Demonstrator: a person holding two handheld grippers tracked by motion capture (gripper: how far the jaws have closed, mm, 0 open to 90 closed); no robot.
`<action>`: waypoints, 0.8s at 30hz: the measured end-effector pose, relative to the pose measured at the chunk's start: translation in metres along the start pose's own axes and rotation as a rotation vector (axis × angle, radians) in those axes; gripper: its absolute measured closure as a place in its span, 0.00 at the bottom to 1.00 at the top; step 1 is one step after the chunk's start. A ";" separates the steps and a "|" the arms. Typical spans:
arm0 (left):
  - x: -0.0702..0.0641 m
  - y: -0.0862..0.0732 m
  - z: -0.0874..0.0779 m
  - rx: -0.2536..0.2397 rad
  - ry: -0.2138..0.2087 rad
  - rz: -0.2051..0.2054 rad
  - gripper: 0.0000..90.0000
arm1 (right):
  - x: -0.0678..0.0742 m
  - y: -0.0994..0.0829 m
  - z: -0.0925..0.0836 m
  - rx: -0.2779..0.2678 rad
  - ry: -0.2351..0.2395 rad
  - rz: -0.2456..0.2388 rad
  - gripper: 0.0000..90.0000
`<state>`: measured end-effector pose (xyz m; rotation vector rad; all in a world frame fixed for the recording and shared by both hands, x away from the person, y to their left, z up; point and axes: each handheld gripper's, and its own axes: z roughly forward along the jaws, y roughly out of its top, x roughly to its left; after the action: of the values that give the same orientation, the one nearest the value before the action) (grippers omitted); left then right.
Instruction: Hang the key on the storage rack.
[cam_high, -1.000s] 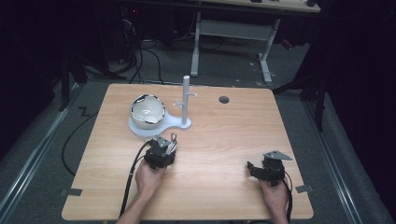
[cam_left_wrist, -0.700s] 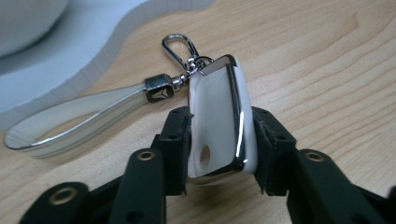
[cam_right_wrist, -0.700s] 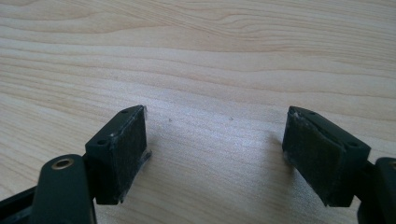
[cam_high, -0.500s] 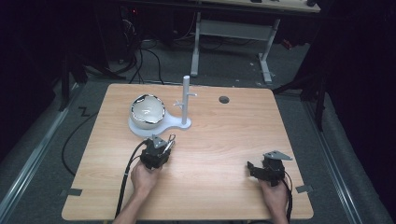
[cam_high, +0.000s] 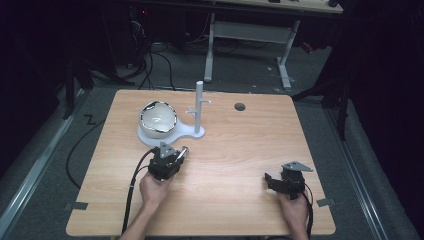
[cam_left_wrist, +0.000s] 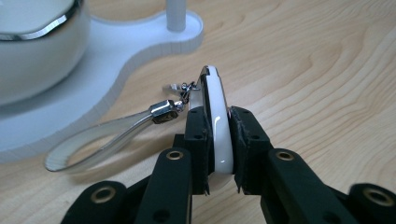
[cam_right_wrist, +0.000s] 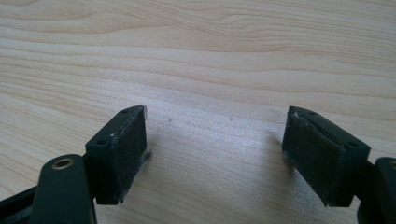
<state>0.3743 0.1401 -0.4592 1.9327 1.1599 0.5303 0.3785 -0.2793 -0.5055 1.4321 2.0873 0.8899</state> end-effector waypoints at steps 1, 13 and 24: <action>0.001 0.004 -0.007 -0.022 -0.018 -0.007 0.87 | 0.000 0.000 0.000 0.000 0.001 0.000 0.24; 0.005 0.024 -0.040 -0.113 -0.078 -0.021 0.86 | 0.000 0.000 0.000 0.000 0.001 -0.001 0.24; 0.010 0.037 -0.051 -0.140 -0.093 -0.026 0.86 | 0.000 0.000 0.000 -0.001 0.002 -0.002 0.24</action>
<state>0.3639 0.1603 -0.3998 1.8011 1.0594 0.4893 0.3785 -0.2797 -0.5055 1.4288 2.0891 0.8920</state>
